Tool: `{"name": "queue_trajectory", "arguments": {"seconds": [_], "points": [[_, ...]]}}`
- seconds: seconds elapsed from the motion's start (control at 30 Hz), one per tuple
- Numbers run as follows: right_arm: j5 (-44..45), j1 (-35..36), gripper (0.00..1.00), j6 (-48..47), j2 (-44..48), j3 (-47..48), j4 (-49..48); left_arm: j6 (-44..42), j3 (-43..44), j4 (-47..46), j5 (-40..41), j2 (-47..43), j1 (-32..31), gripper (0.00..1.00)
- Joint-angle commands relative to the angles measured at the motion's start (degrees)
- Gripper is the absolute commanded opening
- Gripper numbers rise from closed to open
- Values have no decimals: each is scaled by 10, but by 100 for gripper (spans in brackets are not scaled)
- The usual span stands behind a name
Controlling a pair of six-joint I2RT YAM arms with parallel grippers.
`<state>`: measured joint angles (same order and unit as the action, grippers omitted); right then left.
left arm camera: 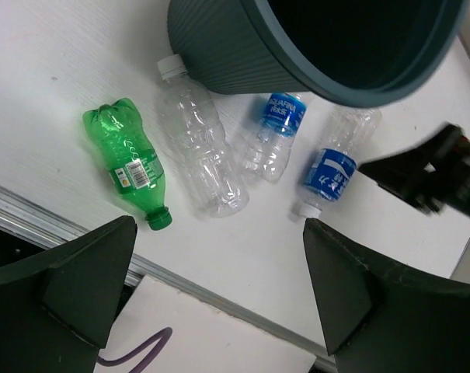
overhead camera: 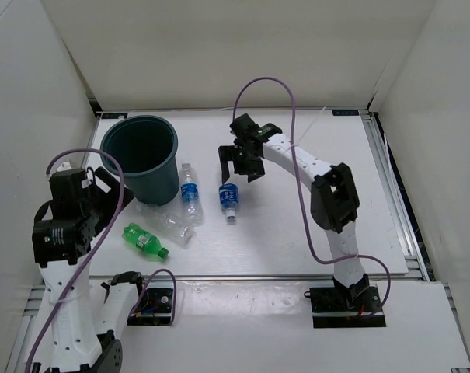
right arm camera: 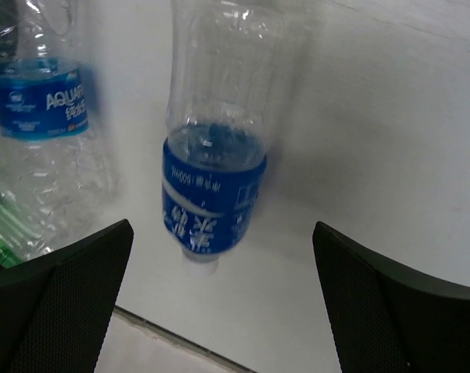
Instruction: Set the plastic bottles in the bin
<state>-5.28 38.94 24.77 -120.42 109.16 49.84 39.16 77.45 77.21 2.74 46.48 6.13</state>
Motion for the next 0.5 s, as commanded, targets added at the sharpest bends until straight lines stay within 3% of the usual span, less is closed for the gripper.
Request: {"name": "queue_trajectory", "arguments": {"seconds": [0.0,0.23,0.33,0.37,0.47], "points": [[-43,1,100,-15,-43,36,-23,-40,9,4,-11,-22,-17,99],[-40,-7,100,-8,-118,47,-55,-40,14,10,4,-35,-23,99],[-65,-15,77,9,-106,27,-71,-40,14,15,48,-47,-23,99],[-71,-21,64,14,-91,5,-78,-40,14,15,59,-47,-23,99],[-77,-16,57,37,-2,-29,-114,-23,14,21,75,-58,-23,99]]}}
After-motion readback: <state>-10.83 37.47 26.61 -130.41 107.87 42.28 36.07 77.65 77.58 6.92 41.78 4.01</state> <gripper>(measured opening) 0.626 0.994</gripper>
